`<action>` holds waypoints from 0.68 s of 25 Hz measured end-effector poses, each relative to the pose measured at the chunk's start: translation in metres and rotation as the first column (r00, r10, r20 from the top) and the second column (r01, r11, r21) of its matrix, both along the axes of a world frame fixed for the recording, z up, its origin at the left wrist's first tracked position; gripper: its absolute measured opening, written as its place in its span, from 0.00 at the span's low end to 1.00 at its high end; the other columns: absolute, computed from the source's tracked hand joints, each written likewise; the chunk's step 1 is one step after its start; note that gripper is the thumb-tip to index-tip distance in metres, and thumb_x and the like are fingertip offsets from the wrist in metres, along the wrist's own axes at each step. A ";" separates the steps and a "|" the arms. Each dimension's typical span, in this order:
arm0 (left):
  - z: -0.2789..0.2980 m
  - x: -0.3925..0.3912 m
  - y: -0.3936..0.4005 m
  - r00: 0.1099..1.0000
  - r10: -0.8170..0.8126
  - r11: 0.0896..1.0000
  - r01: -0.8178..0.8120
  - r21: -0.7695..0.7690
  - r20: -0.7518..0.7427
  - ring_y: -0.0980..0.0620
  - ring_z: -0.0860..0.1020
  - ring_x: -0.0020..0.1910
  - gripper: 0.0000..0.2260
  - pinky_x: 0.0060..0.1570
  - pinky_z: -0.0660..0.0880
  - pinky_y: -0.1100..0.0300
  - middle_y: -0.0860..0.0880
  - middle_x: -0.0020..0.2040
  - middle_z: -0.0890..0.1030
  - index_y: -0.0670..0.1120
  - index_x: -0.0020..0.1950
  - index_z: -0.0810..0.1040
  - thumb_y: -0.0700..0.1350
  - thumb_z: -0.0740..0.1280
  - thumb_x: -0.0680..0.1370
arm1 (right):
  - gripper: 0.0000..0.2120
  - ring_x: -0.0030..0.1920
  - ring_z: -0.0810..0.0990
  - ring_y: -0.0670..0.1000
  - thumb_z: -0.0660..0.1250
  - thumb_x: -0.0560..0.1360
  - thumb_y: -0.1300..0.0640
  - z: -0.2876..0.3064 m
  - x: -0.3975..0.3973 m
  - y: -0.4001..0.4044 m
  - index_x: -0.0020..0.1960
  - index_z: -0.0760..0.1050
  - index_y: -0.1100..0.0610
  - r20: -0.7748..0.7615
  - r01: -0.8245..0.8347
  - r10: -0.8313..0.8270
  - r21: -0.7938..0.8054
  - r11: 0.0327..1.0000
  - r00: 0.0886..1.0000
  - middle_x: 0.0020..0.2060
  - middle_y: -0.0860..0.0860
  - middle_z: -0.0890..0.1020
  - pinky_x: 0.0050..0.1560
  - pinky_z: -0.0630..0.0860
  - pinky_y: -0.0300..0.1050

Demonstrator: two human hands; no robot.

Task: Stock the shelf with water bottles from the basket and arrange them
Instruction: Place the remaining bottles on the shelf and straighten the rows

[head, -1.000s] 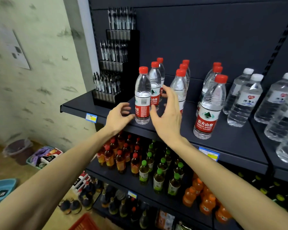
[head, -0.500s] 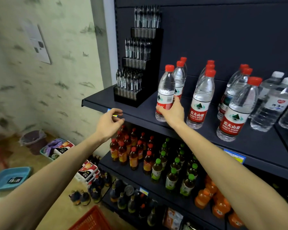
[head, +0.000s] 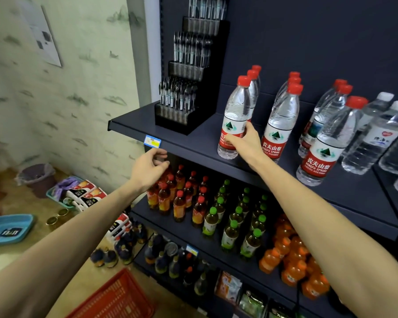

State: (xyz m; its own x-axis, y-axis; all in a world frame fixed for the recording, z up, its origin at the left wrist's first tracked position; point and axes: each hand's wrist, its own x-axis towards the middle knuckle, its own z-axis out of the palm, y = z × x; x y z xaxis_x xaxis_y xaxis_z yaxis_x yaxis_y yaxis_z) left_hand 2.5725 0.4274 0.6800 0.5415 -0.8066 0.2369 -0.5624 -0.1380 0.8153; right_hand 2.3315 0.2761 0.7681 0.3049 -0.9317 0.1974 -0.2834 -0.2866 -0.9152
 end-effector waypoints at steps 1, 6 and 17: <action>-0.002 -0.005 0.001 1.000 0.013 1.000 -0.013 0.014 0.009 0.59 0.80 0.41 0.12 0.57 0.79 0.56 0.55 0.47 0.84 0.46 0.60 0.80 0.40 0.71 0.77 | 0.34 0.61 0.80 0.50 0.76 0.70 0.58 -0.002 -0.001 0.002 0.73 0.68 0.56 0.002 -0.002 0.002 -0.008 1.000 1.000 0.61 0.49 0.80 0.68 0.76 0.53; -0.015 -0.032 0.006 0.995 0.099 0.994 -0.099 0.037 -0.013 0.55 0.79 0.41 0.13 0.43 0.72 0.76 0.49 0.53 0.83 0.41 0.63 0.79 0.39 0.68 0.78 | 0.41 0.76 0.66 0.52 0.73 0.75 0.53 -0.047 -0.010 0.052 0.81 0.56 0.58 0.081 0.144 -0.125 -0.301 0.943 0.989 0.76 0.54 0.66 0.76 0.65 0.50; -0.135 -0.147 0.044 0.961 0.271 0.935 -0.247 0.254 -0.063 0.47 0.84 0.52 0.15 0.55 0.80 0.53 0.52 0.49 0.84 0.46 0.59 0.79 0.49 0.65 0.74 | 0.22 0.50 0.81 0.46 0.70 0.79 0.58 -0.225 -0.048 0.096 0.72 0.72 0.57 -0.143 -0.416 0.443 0.185 0.890 0.885 0.62 0.50 0.79 0.56 0.78 0.43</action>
